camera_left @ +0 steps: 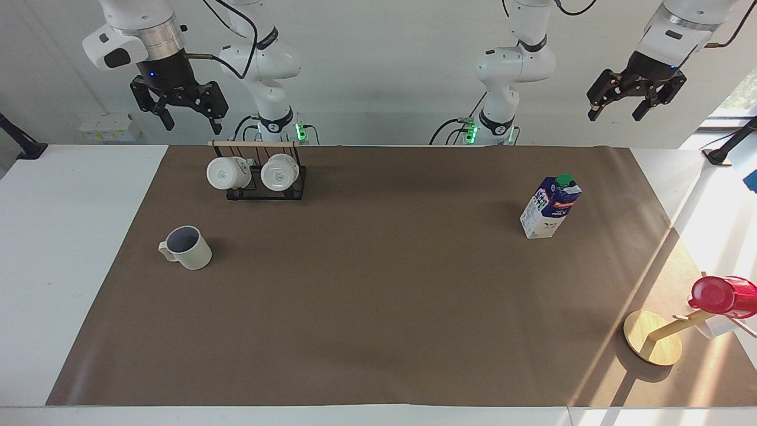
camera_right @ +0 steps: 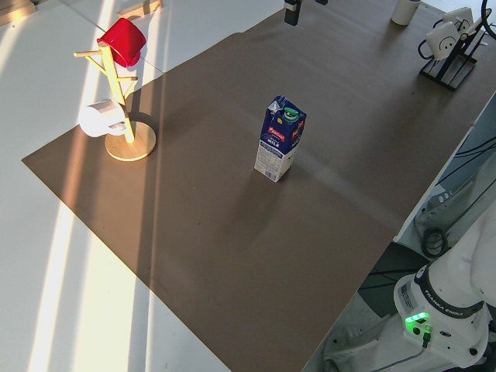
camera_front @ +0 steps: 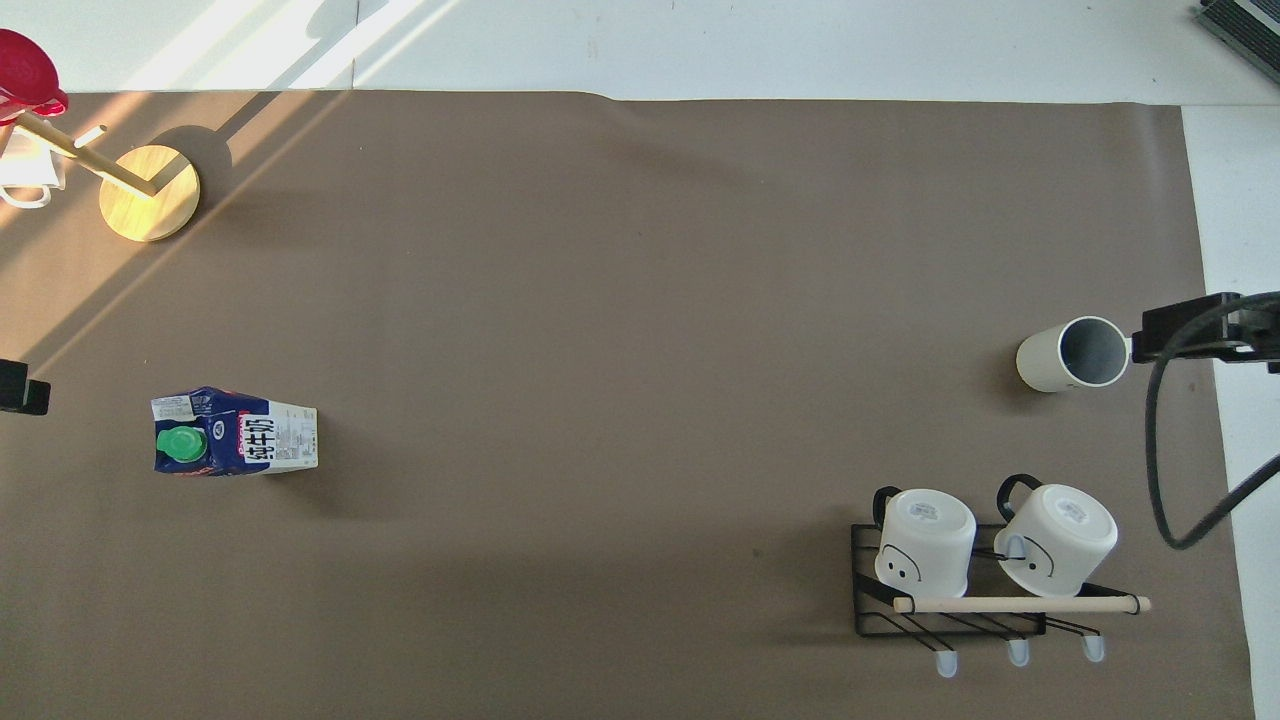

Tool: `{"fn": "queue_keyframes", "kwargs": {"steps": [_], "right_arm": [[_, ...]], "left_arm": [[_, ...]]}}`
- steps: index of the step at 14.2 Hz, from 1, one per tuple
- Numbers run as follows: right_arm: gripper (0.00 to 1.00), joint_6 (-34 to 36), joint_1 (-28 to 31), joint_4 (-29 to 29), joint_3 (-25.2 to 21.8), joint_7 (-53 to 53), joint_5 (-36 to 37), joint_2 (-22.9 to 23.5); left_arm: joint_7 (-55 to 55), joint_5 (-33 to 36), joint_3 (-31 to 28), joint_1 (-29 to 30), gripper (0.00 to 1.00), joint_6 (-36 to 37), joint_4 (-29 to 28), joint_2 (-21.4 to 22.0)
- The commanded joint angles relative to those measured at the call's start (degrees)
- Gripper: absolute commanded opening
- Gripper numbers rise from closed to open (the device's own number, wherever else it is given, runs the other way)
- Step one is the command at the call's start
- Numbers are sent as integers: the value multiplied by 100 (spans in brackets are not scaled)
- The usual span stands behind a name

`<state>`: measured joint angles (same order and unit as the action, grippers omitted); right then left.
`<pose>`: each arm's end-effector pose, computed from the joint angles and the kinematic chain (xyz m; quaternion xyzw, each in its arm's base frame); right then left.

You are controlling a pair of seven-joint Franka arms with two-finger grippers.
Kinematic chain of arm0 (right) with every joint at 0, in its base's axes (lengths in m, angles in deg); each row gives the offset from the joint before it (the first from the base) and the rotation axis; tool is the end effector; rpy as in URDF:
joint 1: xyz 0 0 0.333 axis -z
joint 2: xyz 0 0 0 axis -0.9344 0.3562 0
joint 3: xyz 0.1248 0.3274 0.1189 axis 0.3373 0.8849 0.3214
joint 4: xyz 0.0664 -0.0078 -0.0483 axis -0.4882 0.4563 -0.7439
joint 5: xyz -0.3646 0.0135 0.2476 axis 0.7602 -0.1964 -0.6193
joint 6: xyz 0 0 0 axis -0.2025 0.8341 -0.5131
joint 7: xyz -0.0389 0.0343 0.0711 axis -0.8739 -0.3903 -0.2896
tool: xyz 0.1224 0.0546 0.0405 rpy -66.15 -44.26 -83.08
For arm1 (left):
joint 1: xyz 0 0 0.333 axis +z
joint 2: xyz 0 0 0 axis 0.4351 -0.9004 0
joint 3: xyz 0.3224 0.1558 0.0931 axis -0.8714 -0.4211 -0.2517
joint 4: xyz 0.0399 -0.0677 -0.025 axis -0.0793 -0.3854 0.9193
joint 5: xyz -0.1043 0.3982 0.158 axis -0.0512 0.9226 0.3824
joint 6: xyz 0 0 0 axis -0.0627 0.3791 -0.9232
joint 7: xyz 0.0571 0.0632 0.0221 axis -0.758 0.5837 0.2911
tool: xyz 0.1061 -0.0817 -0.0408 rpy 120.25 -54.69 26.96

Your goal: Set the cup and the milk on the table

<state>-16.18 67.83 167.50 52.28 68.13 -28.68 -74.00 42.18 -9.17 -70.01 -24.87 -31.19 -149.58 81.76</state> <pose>0.5701 0.0131 0.7136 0.9985 -0.0517 0.0069 0.0159 0.5353 -0.0120 0.7284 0.9997 -0.0192 -0.0147 0.0070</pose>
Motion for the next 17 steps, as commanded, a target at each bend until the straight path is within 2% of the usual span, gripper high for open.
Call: {"fn": "queue_keyframes", "kwargs": {"steps": [1,13,17], "right_arm": [[100,-36,60,54,29,-62,-73,-50],[100,-62,69,54,20,-36,-82,-50],[100,-571,227,220,20,-18,-82,11]], "left_arm": [[46,111,-28,-57,100,138,115,-19],[46,111,-28,-57,100,138,115,-27],[46,111,-28,-57,100,138,115,-27]]}}
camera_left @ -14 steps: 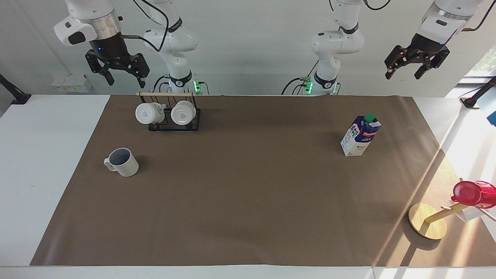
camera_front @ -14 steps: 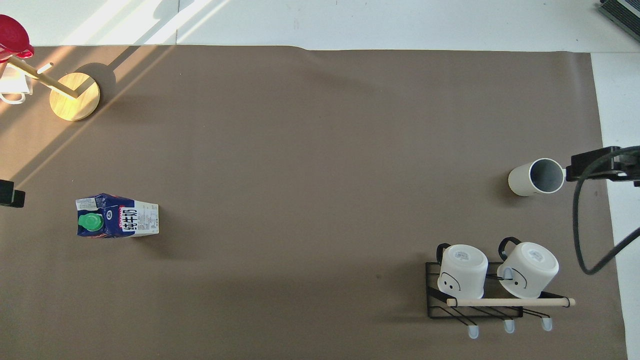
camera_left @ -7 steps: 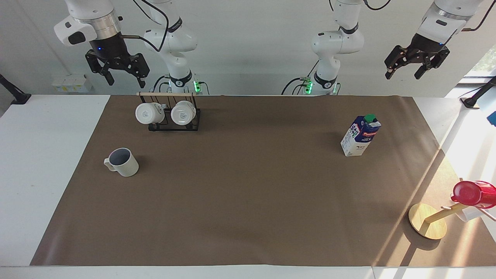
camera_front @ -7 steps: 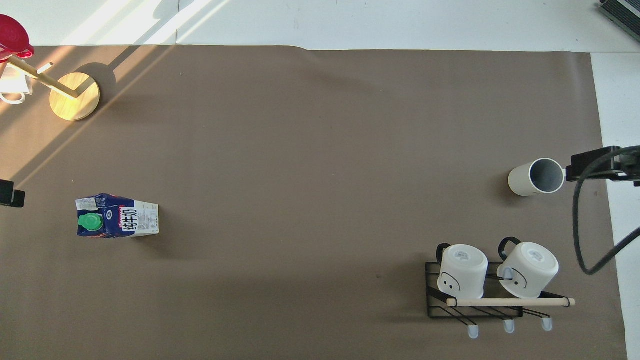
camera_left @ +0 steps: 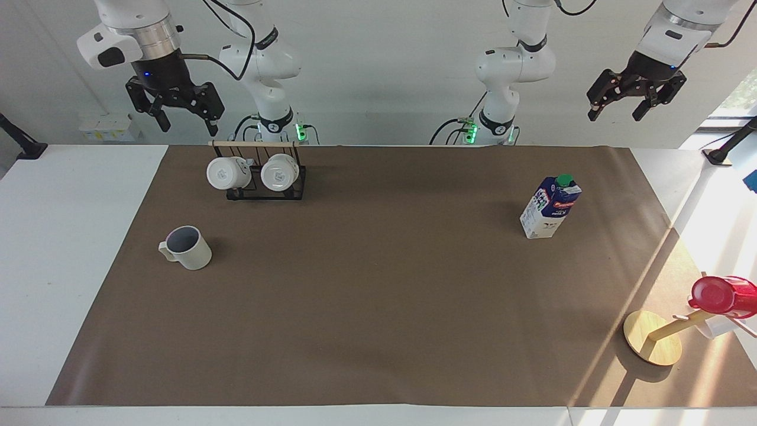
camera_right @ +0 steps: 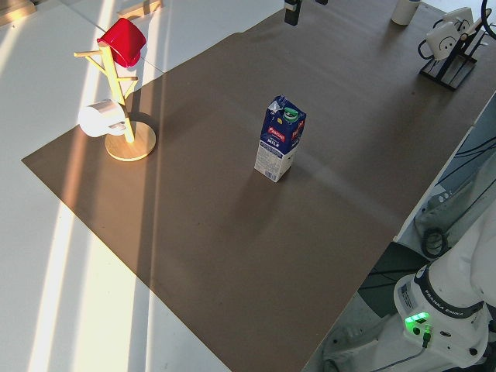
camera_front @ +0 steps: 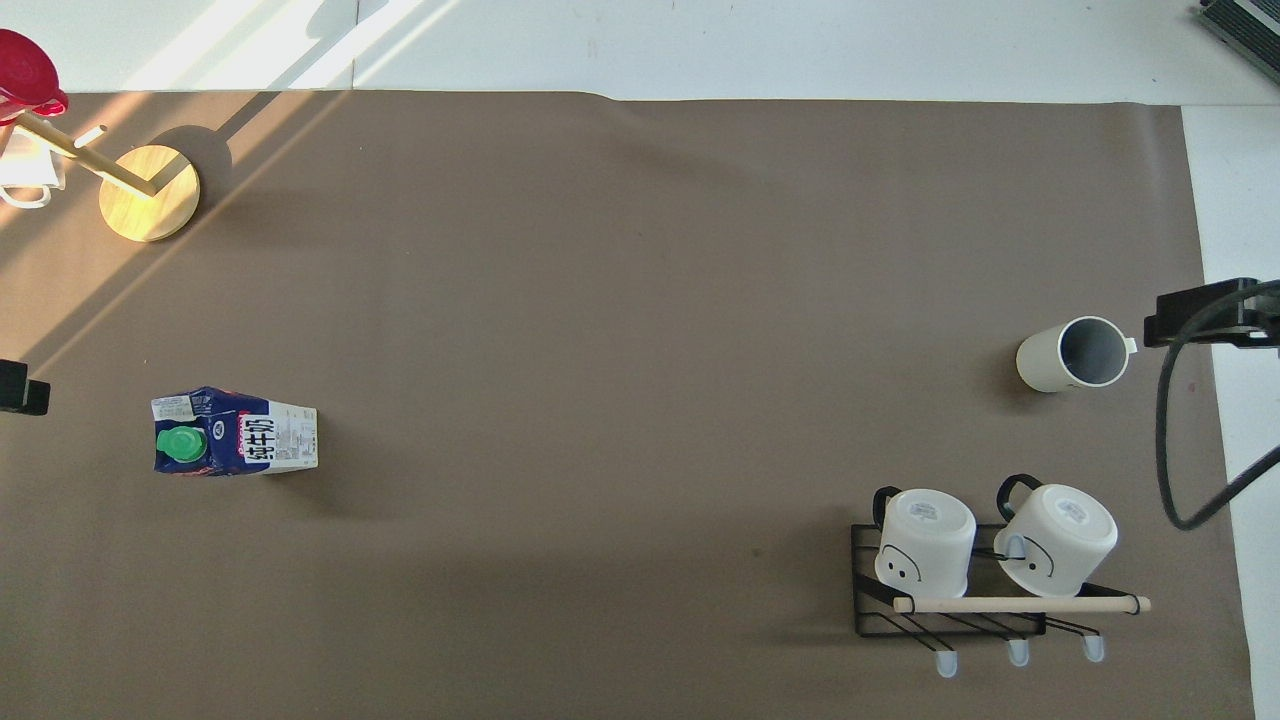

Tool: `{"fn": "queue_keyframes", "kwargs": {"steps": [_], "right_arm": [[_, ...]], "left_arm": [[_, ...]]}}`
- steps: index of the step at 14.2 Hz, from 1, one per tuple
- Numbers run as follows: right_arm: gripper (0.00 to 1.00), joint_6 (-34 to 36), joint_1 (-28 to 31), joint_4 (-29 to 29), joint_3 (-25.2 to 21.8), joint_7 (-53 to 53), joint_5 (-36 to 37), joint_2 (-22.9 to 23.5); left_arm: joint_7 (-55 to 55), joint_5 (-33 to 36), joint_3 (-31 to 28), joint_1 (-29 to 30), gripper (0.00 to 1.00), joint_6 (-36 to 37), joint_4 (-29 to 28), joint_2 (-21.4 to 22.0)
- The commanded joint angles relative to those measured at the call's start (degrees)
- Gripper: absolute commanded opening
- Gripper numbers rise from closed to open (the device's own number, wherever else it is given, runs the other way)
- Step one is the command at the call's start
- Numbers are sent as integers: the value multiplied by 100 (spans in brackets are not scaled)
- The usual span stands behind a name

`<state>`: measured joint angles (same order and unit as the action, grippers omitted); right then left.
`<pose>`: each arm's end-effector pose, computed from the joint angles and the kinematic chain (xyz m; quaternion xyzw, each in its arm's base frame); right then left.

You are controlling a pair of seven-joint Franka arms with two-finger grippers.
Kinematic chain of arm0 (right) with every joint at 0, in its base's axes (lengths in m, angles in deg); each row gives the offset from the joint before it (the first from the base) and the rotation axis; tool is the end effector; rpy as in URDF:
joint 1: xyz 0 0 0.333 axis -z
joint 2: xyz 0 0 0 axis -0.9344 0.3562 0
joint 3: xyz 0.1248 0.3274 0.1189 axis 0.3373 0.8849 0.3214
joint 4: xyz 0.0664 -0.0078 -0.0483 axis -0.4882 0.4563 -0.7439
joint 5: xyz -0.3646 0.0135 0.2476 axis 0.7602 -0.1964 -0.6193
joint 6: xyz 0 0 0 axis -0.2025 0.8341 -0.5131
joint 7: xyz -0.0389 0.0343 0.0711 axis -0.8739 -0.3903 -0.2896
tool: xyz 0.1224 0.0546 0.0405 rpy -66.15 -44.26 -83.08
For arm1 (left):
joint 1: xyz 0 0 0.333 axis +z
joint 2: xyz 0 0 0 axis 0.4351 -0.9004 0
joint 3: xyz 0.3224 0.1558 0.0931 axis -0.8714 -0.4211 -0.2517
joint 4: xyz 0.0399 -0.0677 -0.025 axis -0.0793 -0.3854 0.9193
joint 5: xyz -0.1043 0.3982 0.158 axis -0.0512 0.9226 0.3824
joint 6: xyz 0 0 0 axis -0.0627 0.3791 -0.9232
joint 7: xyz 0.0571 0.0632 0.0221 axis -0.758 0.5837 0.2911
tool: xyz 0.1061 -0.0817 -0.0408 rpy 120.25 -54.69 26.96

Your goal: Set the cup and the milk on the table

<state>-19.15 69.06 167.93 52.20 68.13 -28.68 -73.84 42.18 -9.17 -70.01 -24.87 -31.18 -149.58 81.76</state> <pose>0.5785 0.0002 0.7129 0.9976 -0.0626 0.0274 0.0145 0.5352 -0.0120 0.7284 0.9997 -0.0192 -0.0148 0.0070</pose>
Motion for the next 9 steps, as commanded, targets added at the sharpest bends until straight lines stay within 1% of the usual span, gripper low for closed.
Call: {"fn": "queue_keyframes", "kwargs": {"steps": [1,5,9], "right_arm": [[100,-380,105,239,28,-18,-82,12],[100,-1012,253,800,28,26,-73,21],[100,-1741,420,1520,28,430,-73,73]], "left_arm": [[46,111,-28,-57,100,137,115,-27],[46,111,-28,-57,100,137,115,-27],[46,111,-28,-57,100,137,115,-27]]}}
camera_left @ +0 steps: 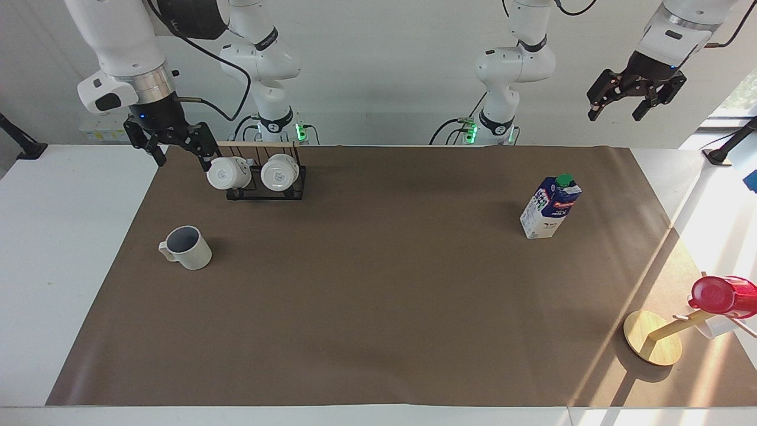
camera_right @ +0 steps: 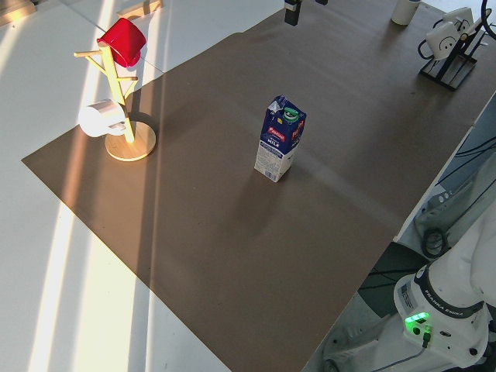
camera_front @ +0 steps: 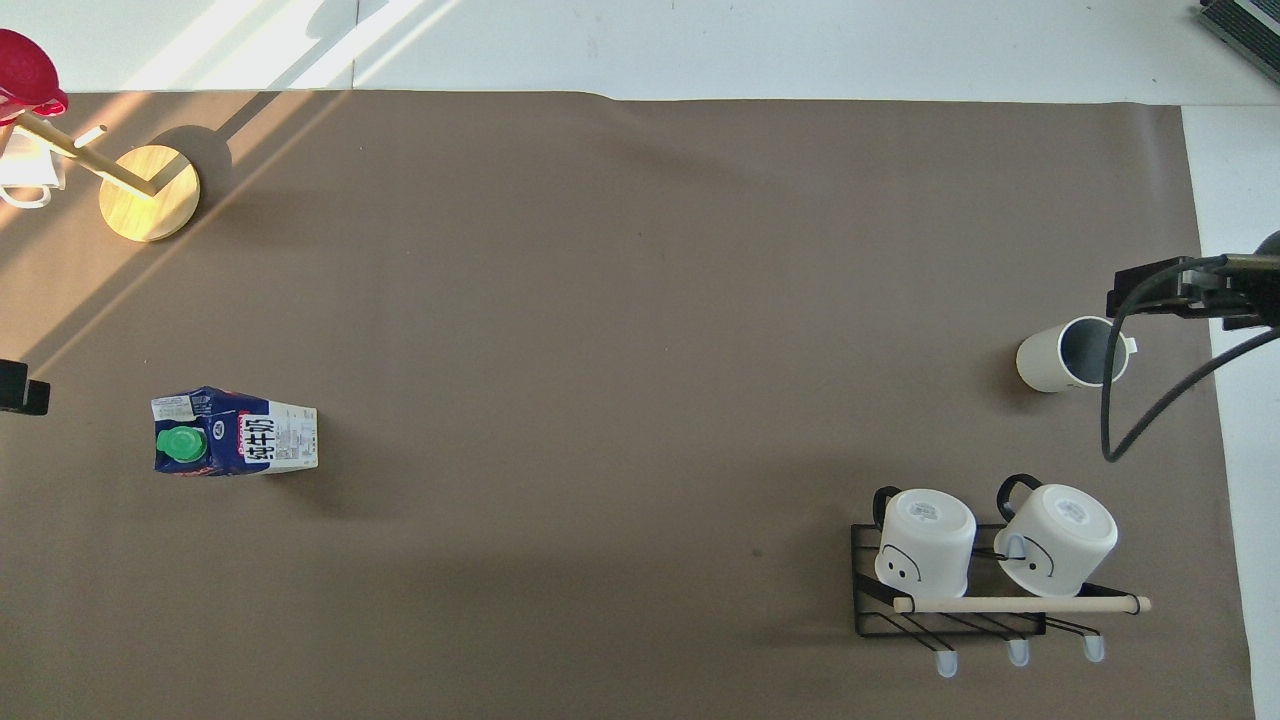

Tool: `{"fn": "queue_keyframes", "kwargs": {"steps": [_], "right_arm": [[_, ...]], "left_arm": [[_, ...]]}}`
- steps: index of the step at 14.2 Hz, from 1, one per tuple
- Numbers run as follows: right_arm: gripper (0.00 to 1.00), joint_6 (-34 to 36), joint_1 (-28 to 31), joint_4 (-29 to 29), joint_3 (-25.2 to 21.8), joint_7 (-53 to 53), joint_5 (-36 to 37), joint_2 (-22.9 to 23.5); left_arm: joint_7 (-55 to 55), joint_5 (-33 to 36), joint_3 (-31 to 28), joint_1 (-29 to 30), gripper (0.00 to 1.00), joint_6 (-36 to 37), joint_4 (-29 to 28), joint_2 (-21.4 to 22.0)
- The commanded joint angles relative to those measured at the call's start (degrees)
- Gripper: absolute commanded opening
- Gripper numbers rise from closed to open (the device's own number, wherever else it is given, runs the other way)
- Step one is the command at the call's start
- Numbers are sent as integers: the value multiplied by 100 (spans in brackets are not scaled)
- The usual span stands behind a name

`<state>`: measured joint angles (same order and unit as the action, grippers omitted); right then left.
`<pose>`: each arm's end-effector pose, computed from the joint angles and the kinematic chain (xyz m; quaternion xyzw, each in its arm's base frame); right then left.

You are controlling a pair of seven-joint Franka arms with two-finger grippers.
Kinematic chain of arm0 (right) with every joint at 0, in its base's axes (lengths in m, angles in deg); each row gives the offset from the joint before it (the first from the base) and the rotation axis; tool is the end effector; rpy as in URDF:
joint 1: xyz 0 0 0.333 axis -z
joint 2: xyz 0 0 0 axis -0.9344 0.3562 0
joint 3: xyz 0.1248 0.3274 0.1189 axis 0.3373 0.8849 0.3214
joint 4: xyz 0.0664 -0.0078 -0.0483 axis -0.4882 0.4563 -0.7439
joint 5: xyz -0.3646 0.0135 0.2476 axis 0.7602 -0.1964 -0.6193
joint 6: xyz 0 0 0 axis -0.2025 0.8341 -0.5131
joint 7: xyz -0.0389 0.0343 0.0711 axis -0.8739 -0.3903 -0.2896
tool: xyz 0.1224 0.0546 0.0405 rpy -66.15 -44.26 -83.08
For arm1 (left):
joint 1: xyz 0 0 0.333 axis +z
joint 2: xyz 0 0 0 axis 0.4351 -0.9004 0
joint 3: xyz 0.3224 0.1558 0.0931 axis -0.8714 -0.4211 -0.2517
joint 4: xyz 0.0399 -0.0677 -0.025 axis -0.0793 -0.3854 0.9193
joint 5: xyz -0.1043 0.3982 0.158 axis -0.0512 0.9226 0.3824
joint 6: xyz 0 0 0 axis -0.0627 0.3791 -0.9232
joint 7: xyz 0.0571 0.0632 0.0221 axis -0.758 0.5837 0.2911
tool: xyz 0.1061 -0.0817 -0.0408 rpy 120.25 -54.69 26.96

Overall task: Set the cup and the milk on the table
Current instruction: 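Reach the right gripper down toward the dark mug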

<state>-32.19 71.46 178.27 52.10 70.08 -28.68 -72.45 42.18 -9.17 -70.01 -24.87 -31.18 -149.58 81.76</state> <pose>0.6102 -0.0256 0.6256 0.9971 -0.0639 0.0382 0.0151 0.5352 -0.0120 0.7284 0.9997 -0.0192 -0.0148 0.0070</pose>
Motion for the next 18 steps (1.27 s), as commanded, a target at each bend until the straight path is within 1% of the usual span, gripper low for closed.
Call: {"fn": "queue_keyframes", "kwargs": {"steps": [1,3,4,7,10,11,13,16,18], "right_arm": [[100,-665,198,689,38,244,-73,-30],[100,-1096,207,1032,38,244,-73,93],[100,-1246,216,1112,29,297,-73,207],[100,-1651,383,1200,29,560,-64,611],[100,-2230,497,1454,29,911,-64,735],[100,-2327,506,1507,29,912,-64,787],[100,-2538,593,1569,29,921,-64,1015],[100,-2837,602,1920,38,921,-64,1025],[100,-2909,620,2000,38,912,-64,1069]], "left_arm": [[46,111,-28,-57,100,137,115,-27],[46,111,-28,-57,100,137,115,-27],[46,111,-28,-57,100,137,115,-27],[46,111,-28,-57,100,137,115,-27],[46,111,-28,-57,100,137,115,-27],[46,111,-28,-57,100,137,115,-27],[46,111,-28,-57,100,137,115,-27],[46,111,-28,-57,100,137,115,-18],[46,111,-28,-57,100,137,115,-27]]}}
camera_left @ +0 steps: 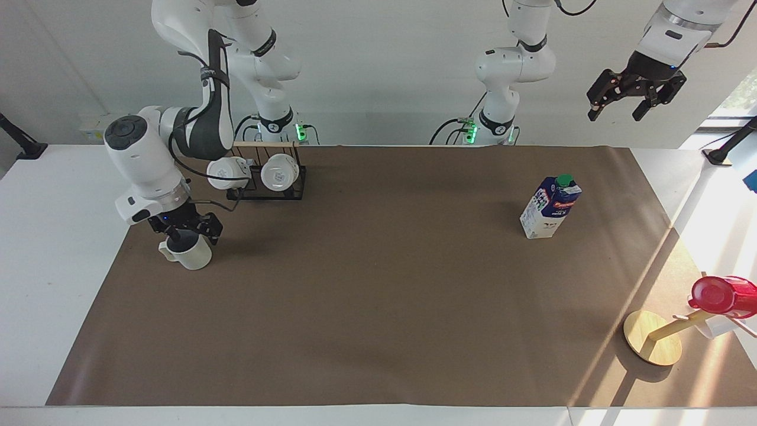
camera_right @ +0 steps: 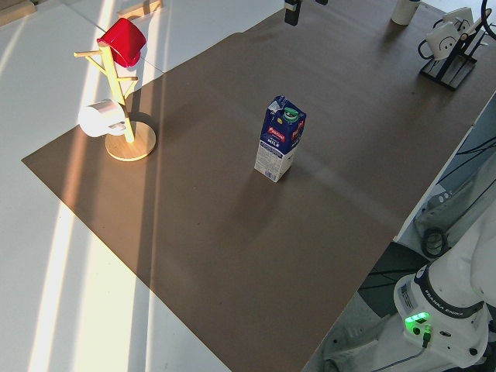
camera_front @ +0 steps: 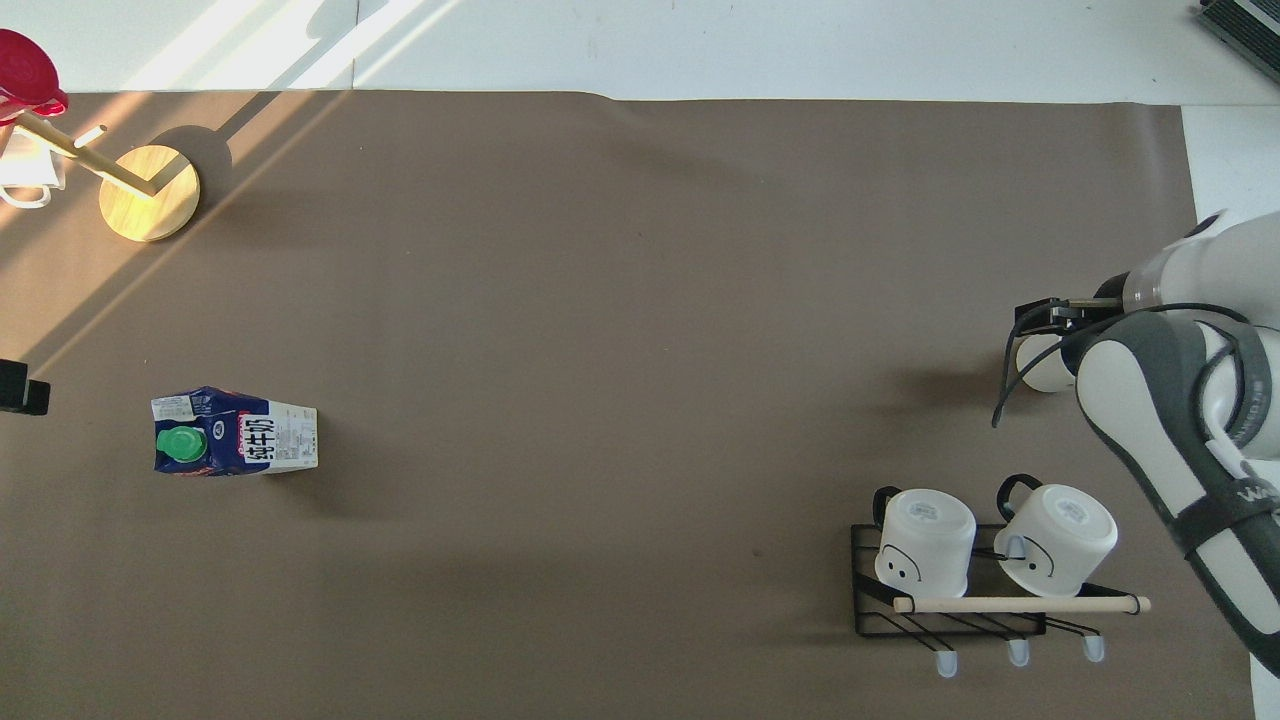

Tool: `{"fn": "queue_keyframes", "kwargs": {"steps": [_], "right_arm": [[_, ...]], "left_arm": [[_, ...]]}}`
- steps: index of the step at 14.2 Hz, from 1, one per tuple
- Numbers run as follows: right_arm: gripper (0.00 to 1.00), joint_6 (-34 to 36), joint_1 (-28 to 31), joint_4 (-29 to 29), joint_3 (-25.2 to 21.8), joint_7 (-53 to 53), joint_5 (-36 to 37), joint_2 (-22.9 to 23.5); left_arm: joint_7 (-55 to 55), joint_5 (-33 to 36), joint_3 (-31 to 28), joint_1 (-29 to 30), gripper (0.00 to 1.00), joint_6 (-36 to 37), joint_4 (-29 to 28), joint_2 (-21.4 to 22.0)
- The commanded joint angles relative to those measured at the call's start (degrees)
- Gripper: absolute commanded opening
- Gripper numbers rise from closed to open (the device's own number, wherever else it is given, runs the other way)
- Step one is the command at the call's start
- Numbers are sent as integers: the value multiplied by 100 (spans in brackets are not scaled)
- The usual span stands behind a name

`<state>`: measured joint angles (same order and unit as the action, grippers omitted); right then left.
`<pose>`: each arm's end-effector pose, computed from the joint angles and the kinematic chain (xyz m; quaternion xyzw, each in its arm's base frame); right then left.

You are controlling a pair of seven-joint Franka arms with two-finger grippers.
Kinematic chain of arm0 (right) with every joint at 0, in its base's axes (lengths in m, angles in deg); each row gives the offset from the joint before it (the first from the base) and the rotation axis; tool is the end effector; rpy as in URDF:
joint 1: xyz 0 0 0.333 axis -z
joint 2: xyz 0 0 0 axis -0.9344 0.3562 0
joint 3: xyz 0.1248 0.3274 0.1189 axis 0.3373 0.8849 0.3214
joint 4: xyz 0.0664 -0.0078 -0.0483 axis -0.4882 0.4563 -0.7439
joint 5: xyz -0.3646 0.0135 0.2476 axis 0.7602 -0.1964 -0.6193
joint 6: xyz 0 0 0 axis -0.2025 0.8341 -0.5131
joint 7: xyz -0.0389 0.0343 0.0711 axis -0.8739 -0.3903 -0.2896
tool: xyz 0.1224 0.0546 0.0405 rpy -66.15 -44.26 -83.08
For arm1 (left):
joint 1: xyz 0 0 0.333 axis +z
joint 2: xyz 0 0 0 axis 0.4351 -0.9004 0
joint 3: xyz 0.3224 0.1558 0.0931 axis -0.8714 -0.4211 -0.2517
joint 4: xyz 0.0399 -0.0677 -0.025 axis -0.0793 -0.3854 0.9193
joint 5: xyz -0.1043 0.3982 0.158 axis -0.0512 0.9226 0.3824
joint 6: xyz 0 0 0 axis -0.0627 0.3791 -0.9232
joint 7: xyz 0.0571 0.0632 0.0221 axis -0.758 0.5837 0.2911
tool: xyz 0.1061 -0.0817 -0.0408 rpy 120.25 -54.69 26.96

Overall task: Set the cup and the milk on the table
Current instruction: 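Reach the right gripper down toward the dark mug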

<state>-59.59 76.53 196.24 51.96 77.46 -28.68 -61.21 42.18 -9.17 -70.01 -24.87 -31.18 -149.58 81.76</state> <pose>0.6427 -0.0836 0.3804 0.9990 -0.0375 0.0209 0.0149 0.5352 -0.0120 0.7284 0.9997 -0.0192 -0.0148 0.0070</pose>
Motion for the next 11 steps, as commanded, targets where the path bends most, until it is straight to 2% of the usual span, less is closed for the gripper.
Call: {"fn": "queue_keyframes", "kwargs": {"steps": [1,5,6,7,8,9,10,11], "right_arm": [[100,-212,104,290,43,174,-64,-55],[98,-529,201,554,43,174,-64,-37],[89,-538,201,555,43,174,-64,-28],[67,-529,201,563,43,174,-64,-28],[34,-529,201,572,52,139,-64,-28],[7,-529,201,572,52,139,-64,-28],[0,-538,210,555,52,130,-64,-11],[0,-538,210,529,52,112,-64,-2]], "left_arm": [[46,111,-28,-57,100,137,115,-27],[46,111,-28,-57,100,137,115,-27],[46,111,-28,-57,100,137,115,-27],[46,111,-28,-57,100,155,115,-27],[46,111,-28,-57,100,155,115,-27],[46,111,-28,-57,100,155,115,-19],[46,111,-28,-57,100,164,115,-18],[46,111,-28,-57,100,181,115,-18]]}}
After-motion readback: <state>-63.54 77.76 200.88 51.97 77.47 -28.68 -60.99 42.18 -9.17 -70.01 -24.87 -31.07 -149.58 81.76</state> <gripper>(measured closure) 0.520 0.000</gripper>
